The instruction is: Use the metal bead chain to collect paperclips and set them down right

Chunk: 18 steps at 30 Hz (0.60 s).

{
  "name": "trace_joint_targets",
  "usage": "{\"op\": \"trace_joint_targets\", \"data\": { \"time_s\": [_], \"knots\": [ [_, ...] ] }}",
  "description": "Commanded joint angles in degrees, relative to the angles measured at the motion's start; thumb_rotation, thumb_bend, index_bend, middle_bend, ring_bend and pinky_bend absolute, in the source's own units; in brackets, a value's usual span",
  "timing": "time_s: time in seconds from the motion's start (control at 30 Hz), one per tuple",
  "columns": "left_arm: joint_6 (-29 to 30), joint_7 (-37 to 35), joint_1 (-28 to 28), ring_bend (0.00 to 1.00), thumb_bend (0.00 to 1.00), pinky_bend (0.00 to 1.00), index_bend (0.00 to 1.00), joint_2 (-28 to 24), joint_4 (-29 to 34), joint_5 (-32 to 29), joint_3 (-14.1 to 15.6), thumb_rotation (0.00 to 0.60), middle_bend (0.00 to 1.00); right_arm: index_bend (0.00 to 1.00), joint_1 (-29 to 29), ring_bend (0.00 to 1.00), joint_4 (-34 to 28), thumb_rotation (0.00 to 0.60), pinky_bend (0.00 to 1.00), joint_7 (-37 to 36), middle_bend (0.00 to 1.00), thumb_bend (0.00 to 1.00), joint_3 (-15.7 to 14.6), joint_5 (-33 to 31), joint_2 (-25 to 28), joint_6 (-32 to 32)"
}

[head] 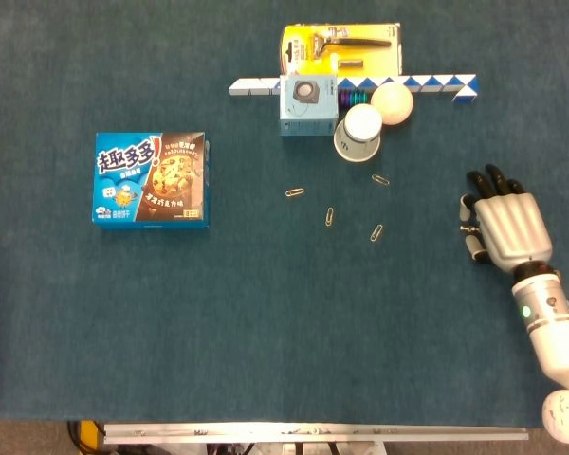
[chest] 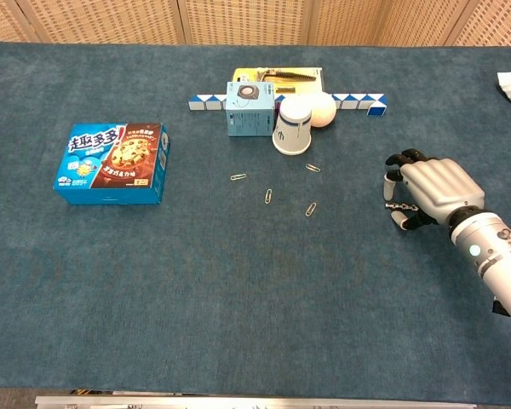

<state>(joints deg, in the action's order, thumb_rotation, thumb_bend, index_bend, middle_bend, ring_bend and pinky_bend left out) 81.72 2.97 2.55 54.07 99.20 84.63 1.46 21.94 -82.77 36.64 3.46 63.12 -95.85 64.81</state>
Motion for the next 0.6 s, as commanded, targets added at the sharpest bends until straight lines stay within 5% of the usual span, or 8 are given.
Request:
{"op": "trace_joint_targets", "data": {
  "time_s": [0.03, 0.6],
  "knots": [
    [0.04, -0.04, -0.02, 0.17, 0.25, 0.3, 0.43, -0.01, 0.0, 0.03, 0.0, 0.6, 0.29, 0.49, 0.06, 0.06, 0.04, 0.6, 0.22, 0.04, 0.15, 0.3, -0.04, -0.17, 0.0, -0.08],
    [0.03, 0.03, -0.05, 0.17, 0.25, 0.3, 0.43, 0.02, -0.01, 0.05, -0.03, 0.6, 0.29, 0.52, 0.29, 0.06, 0.3, 0.6, 0.22, -0.24, 0.15, 0.34, -0.19, -0.99, -0.08, -0.11]
  ]
}}
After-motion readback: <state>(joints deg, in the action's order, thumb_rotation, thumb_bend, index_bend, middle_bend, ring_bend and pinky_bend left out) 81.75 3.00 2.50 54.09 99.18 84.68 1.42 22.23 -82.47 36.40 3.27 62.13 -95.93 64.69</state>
